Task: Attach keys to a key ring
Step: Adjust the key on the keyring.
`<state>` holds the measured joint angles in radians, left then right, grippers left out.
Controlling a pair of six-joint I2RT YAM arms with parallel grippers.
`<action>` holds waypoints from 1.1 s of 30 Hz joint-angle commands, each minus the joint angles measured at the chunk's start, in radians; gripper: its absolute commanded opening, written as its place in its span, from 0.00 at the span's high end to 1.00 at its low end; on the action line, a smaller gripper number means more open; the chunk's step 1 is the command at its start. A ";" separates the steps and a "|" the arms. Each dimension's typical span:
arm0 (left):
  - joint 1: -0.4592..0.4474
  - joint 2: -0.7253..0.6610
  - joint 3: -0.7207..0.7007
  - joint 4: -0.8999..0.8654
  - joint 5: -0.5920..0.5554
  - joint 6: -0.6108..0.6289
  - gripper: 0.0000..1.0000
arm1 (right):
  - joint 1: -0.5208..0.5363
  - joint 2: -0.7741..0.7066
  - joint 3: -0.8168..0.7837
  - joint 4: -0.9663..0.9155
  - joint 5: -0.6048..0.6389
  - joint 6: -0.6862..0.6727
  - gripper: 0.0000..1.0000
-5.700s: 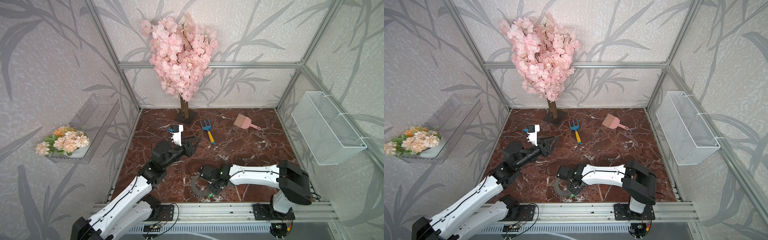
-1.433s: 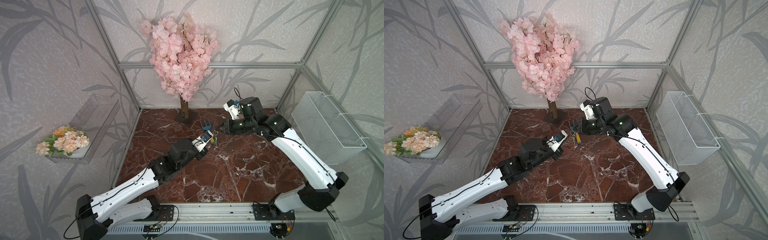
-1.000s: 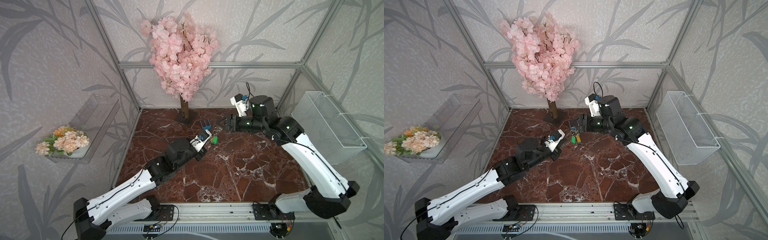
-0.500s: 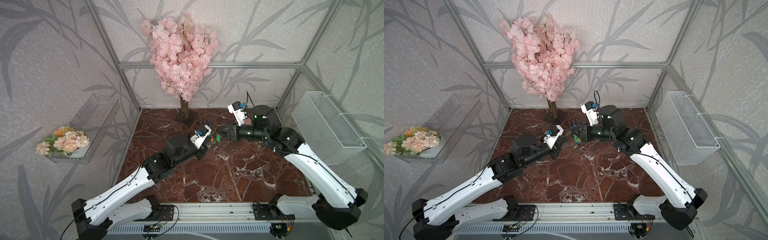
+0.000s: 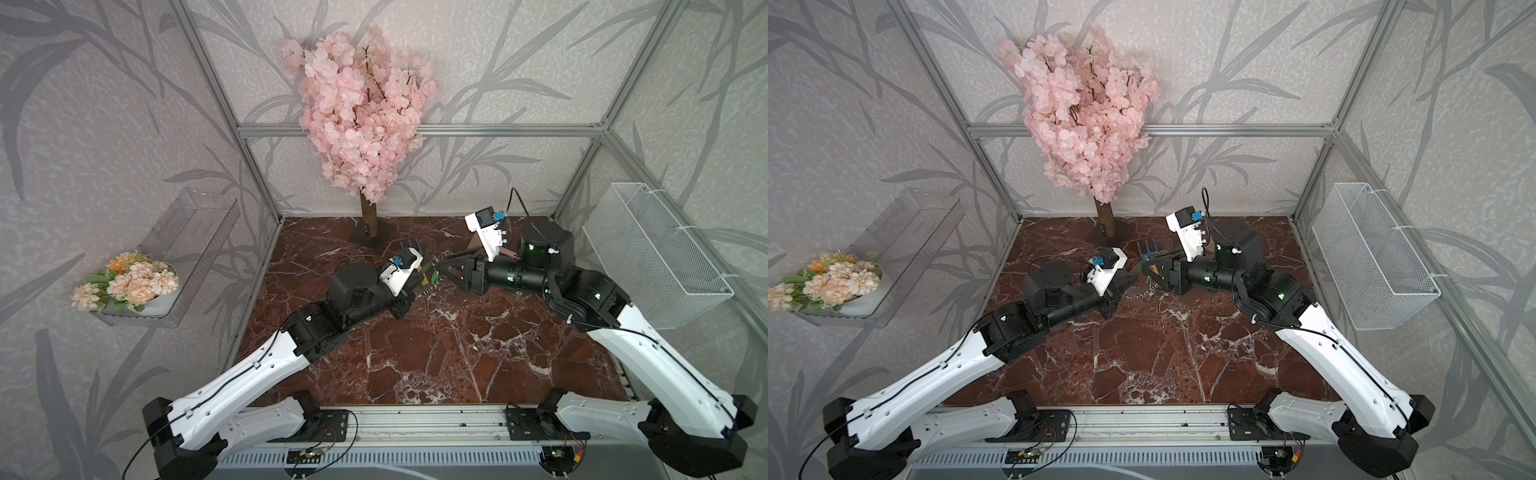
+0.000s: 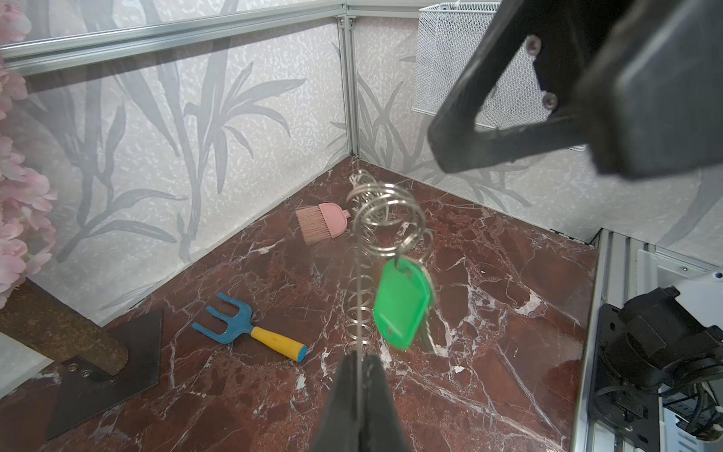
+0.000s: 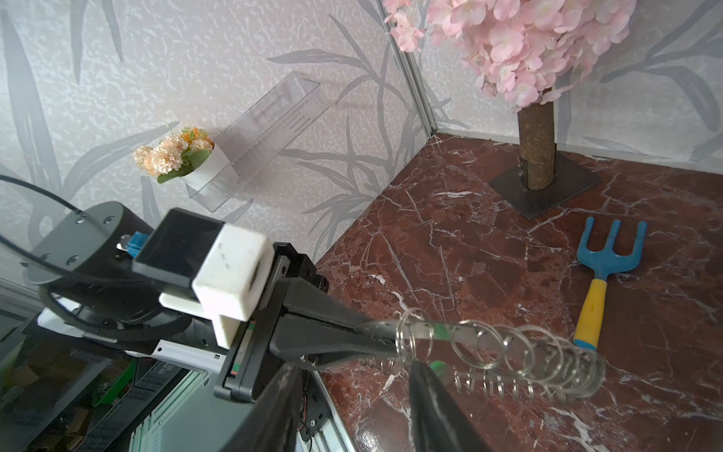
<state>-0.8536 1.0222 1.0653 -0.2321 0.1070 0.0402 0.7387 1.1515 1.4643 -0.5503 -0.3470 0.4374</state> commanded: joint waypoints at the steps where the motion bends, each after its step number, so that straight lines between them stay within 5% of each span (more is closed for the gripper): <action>1: 0.005 -0.023 0.040 0.029 0.018 -0.025 1.00 | 0.001 -0.027 0.003 -0.002 0.057 -0.030 0.51; 8: 0.008 -0.021 0.048 0.039 0.026 -0.035 1.00 | 0.002 -0.017 -0.026 0.011 0.029 -0.034 0.64; 33: 0.014 -0.041 0.033 0.106 0.039 -0.078 1.00 | 0.004 0.019 -0.074 0.071 -0.012 -0.008 0.63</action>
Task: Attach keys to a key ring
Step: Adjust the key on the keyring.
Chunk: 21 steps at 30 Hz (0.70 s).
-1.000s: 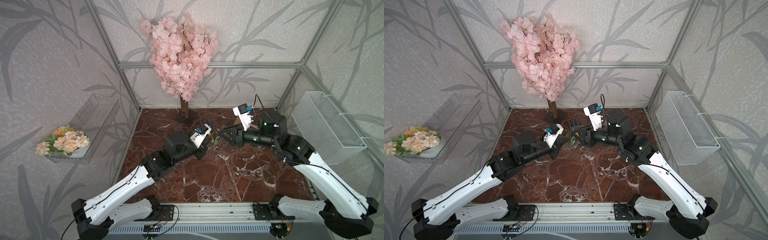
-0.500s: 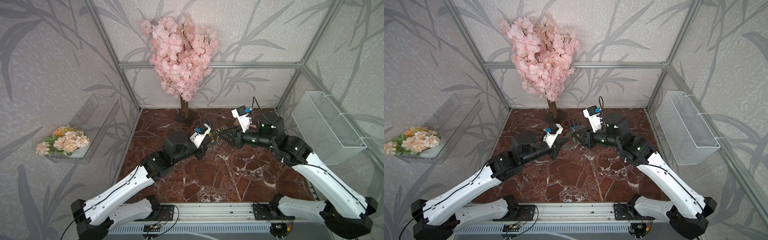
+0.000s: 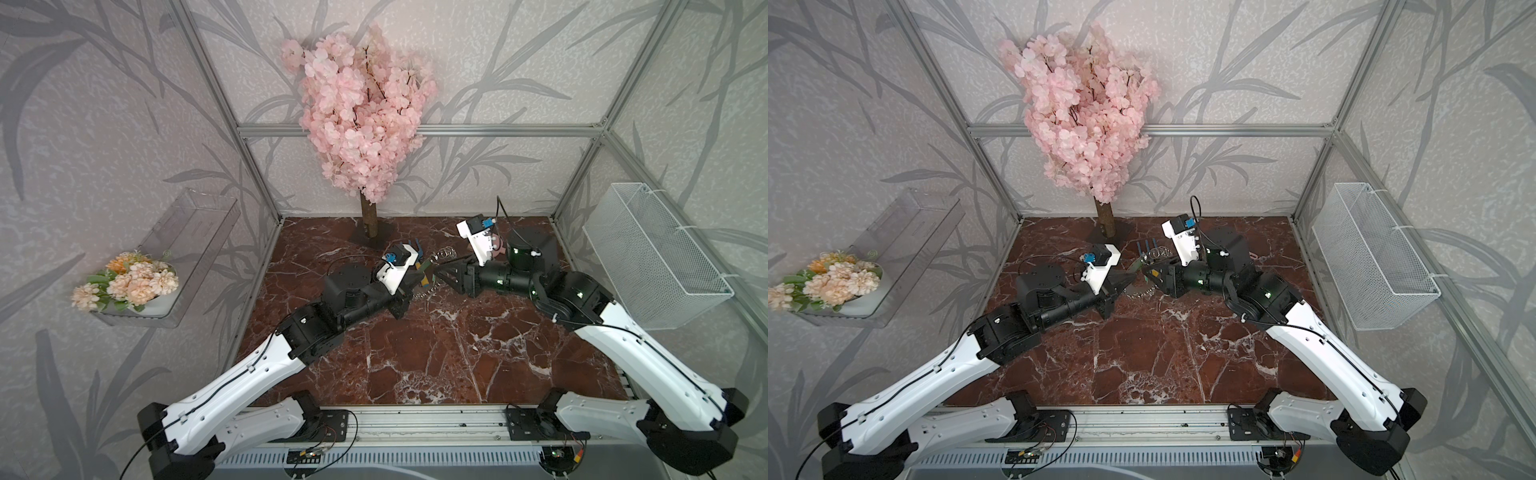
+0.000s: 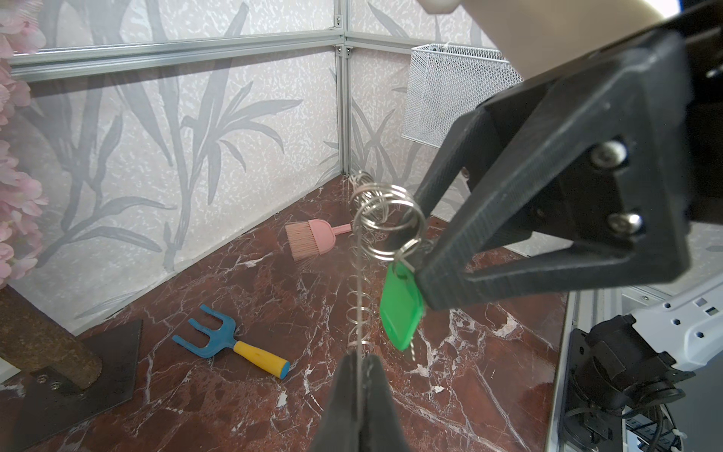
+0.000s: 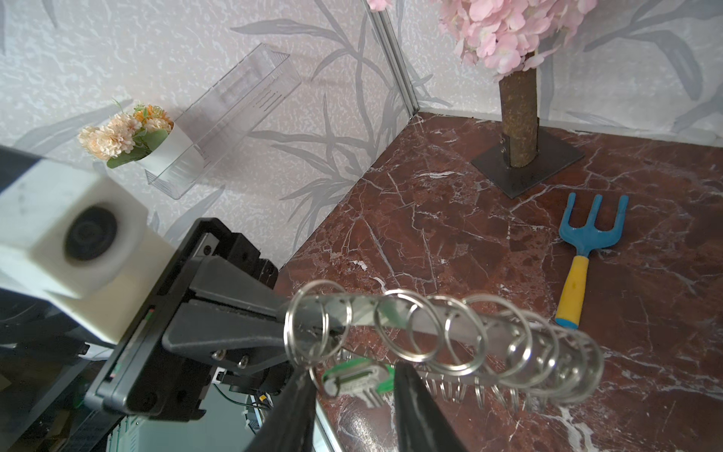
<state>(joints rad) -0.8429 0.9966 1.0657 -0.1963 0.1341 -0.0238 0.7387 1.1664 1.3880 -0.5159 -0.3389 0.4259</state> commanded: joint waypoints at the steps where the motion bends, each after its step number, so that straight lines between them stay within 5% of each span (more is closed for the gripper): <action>1: 0.003 -0.014 0.032 0.073 0.013 -0.016 1.00 | 0.005 0.004 0.002 0.039 -0.023 0.004 0.63; 21: 0.005 -0.007 0.024 0.084 0.021 -0.026 1.00 | 0.014 0.040 0.029 0.059 -0.024 0.002 0.58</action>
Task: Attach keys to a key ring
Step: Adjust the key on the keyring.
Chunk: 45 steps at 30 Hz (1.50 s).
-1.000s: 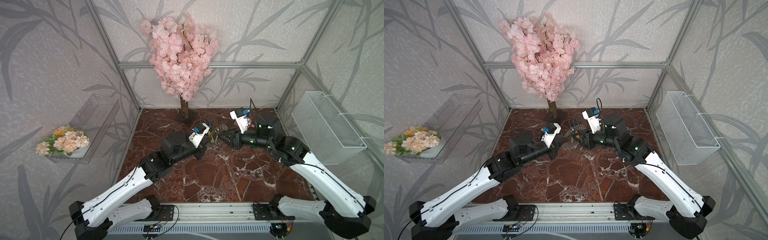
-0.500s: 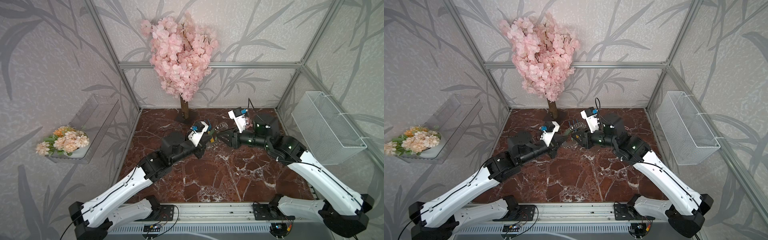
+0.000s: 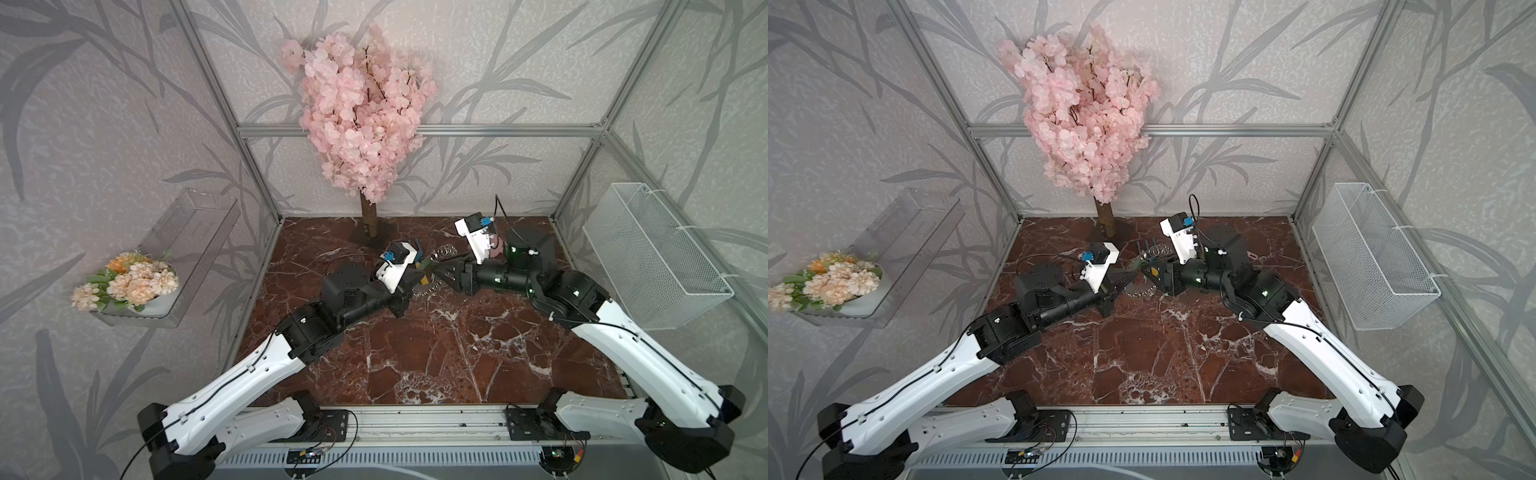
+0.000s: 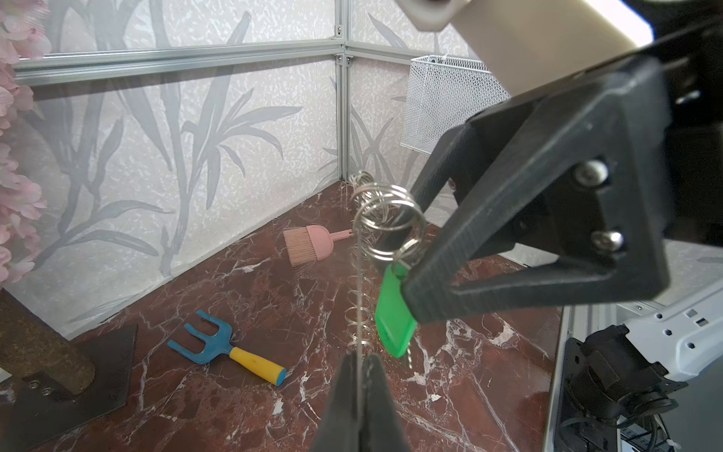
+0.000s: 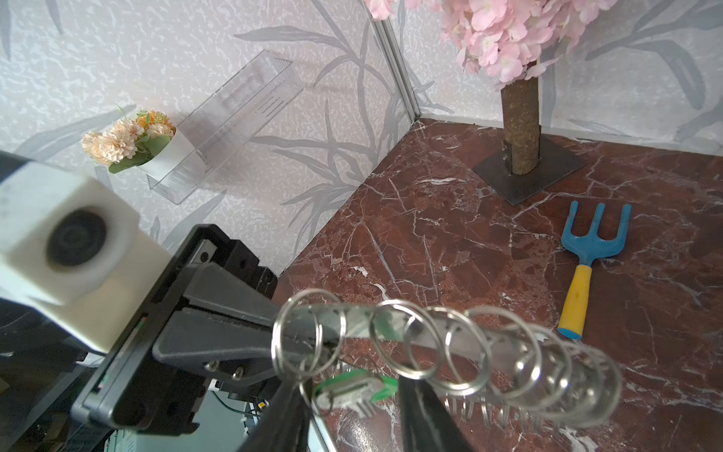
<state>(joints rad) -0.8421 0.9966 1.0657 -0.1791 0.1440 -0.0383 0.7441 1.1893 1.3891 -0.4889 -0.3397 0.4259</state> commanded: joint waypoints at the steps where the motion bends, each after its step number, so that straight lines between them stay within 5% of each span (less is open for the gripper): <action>1: 0.005 -0.007 0.023 0.068 0.010 -0.012 1.00 | 0.011 0.022 0.032 0.033 -0.031 0.004 0.58; 11: 0.006 -0.009 0.021 0.082 0.001 -0.015 1.00 | 0.043 0.024 0.018 0.035 0.007 0.005 0.58; 22: 0.030 -0.030 -0.004 0.108 -0.075 -0.035 1.00 | 0.042 -0.043 -0.002 -0.005 0.058 -0.006 0.79; 31: 0.049 -0.030 -0.019 0.121 -0.068 -0.048 1.00 | 0.043 -0.061 0.020 -0.058 0.067 -0.028 0.83; 41: 0.052 -0.057 -0.062 0.148 -0.069 -0.059 1.00 | 0.043 -0.017 0.122 -0.128 0.091 -0.074 0.98; 43: 0.052 -0.062 -0.065 0.146 -0.068 -0.058 1.00 | 0.043 -0.014 0.124 -0.128 0.086 -0.078 0.97; 45: 0.052 -0.067 -0.066 0.145 -0.056 -0.056 1.00 | 0.042 -0.011 0.123 -0.123 0.080 -0.084 0.86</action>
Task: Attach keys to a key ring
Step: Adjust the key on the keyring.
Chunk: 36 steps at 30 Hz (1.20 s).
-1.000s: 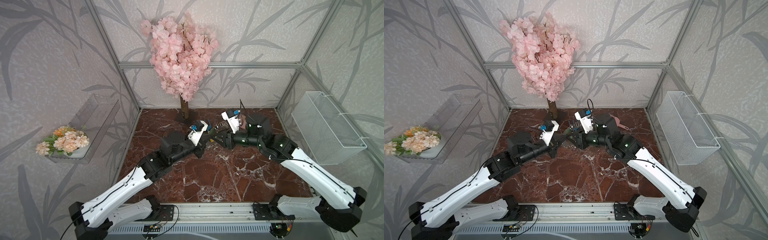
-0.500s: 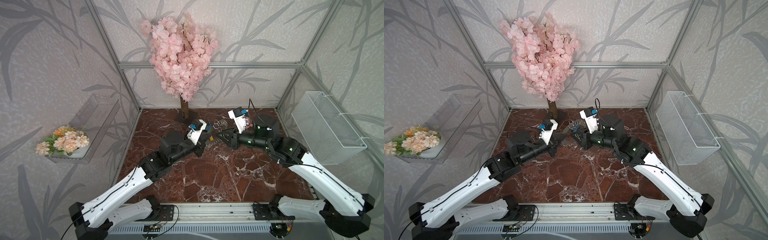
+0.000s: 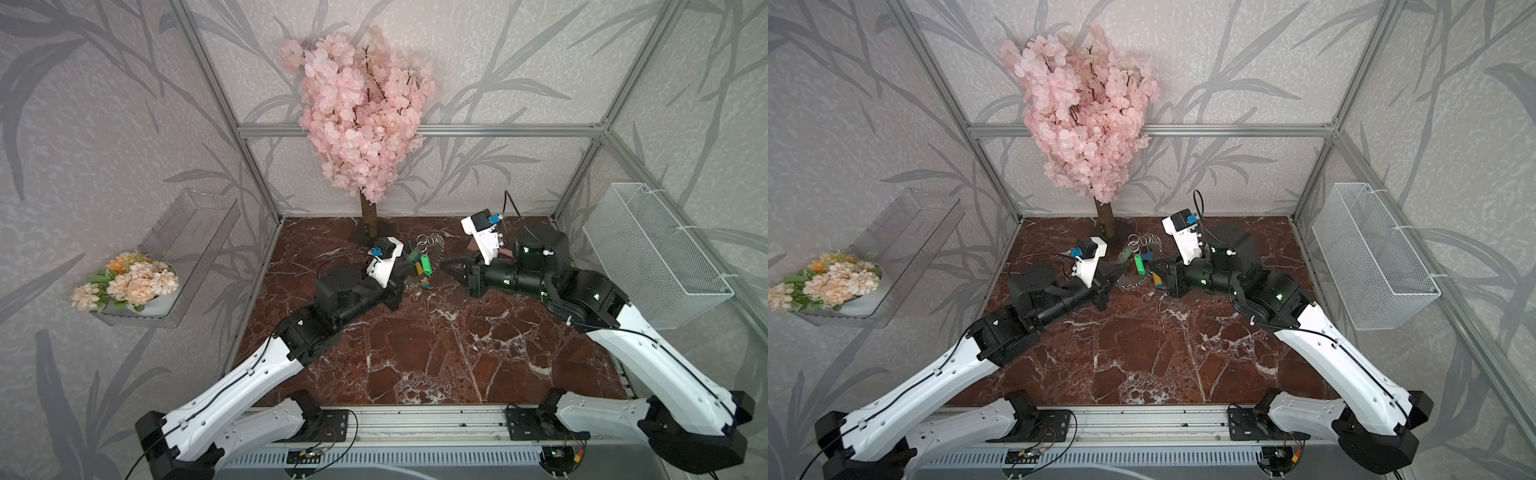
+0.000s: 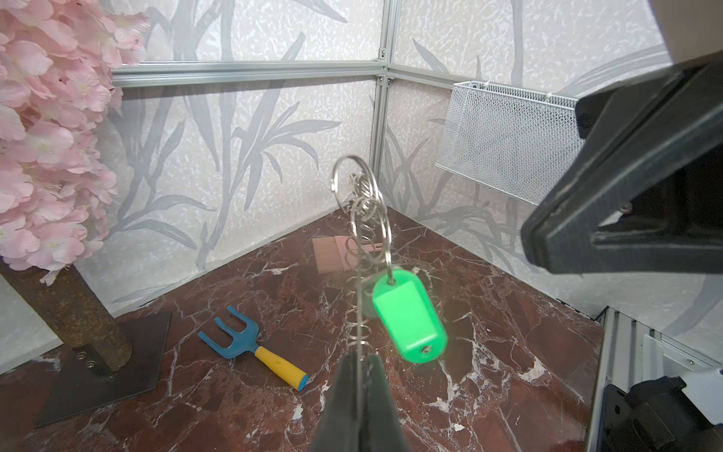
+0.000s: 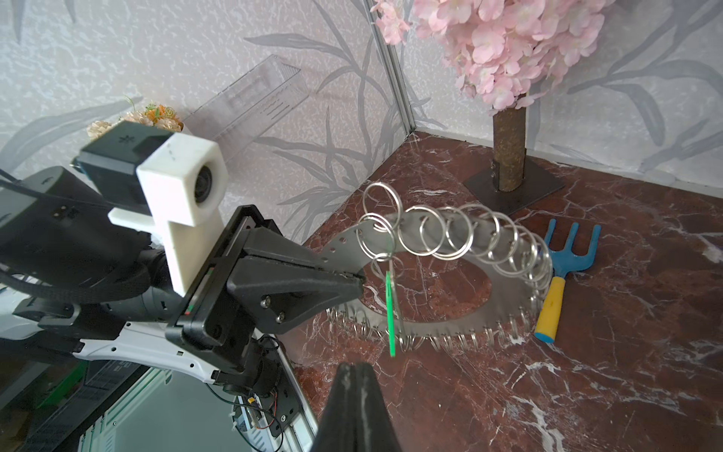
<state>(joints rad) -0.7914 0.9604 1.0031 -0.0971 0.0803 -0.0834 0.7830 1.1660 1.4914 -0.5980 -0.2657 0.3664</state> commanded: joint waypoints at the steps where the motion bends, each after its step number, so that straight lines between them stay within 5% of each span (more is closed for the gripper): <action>1: 0.001 -0.031 -0.003 0.063 0.011 -0.011 1.00 | 0.004 0.014 0.018 -0.008 0.005 -0.026 0.79; 5: 0.002 -0.038 -0.002 0.071 0.061 -0.011 1.00 | 0.004 0.021 0.007 0.034 0.000 -0.023 0.62; 14: 0.001 -0.047 -0.005 0.076 0.145 -0.026 1.00 | 0.004 0.053 0.028 0.126 -0.018 -0.010 0.59; 25: 0.002 -0.044 -0.001 0.072 0.164 -0.030 1.00 | 0.002 0.083 0.026 0.185 -0.054 0.026 0.59; 36: 0.003 -0.046 -0.012 0.076 0.148 -0.026 1.00 | -0.008 0.095 0.018 0.224 -0.073 0.065 0.77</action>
<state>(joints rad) -0.7887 0.9356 0.9970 -0.0811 0.2131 -0.1089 0.7795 1.2499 1.4925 -0.4194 -0.3248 0.4168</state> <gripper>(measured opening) 0.051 0.242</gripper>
